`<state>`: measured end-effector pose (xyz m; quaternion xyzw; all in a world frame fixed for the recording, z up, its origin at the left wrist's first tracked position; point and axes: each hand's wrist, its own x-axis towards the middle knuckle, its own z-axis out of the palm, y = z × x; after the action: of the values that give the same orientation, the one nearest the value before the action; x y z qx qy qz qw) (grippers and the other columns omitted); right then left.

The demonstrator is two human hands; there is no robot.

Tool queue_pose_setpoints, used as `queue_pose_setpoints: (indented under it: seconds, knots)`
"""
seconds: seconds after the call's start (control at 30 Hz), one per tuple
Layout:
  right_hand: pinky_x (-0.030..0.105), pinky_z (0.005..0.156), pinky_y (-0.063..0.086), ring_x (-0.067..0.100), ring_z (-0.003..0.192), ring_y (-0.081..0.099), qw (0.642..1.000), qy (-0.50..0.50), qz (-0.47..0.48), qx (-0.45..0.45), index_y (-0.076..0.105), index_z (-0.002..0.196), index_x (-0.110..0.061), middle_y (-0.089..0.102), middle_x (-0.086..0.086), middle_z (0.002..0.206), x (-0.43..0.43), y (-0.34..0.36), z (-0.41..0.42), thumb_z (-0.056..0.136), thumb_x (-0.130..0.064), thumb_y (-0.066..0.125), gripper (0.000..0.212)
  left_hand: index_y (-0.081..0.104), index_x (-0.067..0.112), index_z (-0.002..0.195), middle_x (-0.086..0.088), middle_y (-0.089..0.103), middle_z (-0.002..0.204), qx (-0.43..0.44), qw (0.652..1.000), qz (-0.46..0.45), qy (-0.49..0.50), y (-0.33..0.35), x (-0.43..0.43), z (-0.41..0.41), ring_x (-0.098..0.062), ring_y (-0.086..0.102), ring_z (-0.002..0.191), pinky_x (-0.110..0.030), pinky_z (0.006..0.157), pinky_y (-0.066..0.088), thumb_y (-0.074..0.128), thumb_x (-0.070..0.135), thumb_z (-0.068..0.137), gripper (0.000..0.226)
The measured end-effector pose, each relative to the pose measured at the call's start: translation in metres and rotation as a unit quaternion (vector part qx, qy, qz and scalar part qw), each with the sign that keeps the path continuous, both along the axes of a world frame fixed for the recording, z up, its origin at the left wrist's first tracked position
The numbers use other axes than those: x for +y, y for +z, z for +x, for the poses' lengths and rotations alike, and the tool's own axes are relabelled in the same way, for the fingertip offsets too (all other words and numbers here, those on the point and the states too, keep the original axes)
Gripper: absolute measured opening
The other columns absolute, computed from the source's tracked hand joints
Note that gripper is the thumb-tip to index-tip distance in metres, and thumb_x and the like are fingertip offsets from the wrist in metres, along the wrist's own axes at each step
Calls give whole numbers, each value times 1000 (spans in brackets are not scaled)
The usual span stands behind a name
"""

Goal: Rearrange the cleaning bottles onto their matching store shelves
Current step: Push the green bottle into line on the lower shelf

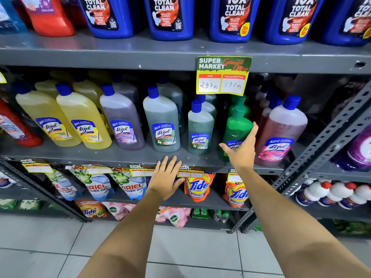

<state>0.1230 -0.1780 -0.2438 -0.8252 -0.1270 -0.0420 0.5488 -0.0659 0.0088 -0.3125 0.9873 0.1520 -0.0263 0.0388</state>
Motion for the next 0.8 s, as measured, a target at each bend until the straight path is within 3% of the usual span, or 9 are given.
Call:
queue_pose_setpoints:
  seconds: [0.8]
  knots:
    - [47,98,45,34,121,55,999,37,-13,-23,7,148,-40,48,5,136,-3,1,10,64,-29,90,119,8,22,153,-2,2,163,18,998,-40,34,8,-8,5,-29,-6,148,-46,120,2,32,50,101,64]
